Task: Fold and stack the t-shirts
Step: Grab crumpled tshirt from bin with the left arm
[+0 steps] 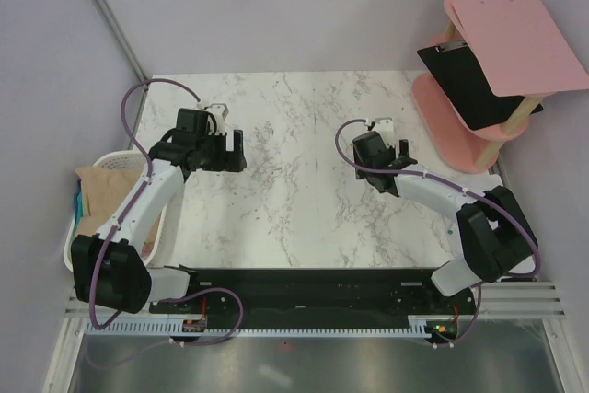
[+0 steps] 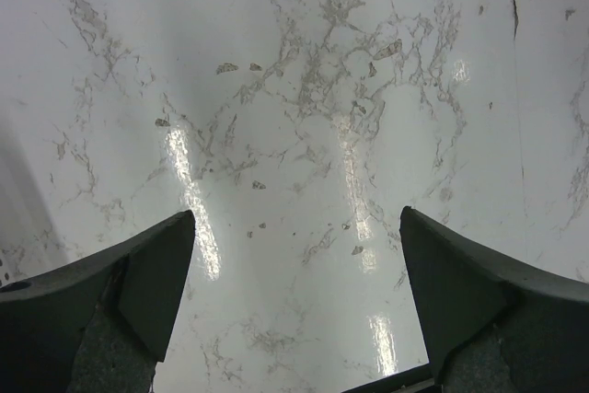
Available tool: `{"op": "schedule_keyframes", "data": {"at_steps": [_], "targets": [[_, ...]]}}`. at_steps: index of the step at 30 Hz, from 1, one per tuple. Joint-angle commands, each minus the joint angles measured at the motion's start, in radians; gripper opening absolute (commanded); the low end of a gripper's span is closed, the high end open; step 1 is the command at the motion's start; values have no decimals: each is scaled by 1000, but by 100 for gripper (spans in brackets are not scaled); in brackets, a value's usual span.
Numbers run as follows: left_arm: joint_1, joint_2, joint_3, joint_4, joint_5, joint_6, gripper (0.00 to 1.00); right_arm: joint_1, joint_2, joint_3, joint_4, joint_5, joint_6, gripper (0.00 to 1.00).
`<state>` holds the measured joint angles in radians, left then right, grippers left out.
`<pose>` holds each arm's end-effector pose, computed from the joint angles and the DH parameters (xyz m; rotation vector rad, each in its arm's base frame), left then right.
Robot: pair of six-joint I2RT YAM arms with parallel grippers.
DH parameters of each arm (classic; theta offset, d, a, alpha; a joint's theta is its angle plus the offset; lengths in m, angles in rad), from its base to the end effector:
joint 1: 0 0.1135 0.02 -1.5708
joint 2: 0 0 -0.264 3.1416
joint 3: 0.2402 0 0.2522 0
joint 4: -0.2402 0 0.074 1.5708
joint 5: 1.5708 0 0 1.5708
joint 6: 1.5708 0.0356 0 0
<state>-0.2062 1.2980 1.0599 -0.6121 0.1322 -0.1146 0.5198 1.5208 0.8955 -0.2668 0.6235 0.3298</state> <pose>0.2664 -0.0605 0.2861 0.1721 2.4281 -0.3054 0.2752 0.1335 0.2023 0.0416 2.2764 -0.3351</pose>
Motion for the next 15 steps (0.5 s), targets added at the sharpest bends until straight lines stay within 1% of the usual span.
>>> {"op": "schedule_keyframes", "data": {"at_steps": [1,3,7,11,14,15], "targets": [[-1,-14,12,18,-22,26,100,2,15,51,3,-19,15,98],[-1,-9,15,18,-26,24,100,2,18,54,5,-21,11,98],[-1,-6,22,23,42,29,100,2,27,56,8,-30,12,98],[-1,1,40,15,46,29,98,2,33,62,9,-50,14,98],[-1,-25,66,-1,-55,-2,98,0,32,57,14,-54,15,98],[-1,-48,71,-8,-160,-11,98,0,32,56,14,-56,15,98]]}}
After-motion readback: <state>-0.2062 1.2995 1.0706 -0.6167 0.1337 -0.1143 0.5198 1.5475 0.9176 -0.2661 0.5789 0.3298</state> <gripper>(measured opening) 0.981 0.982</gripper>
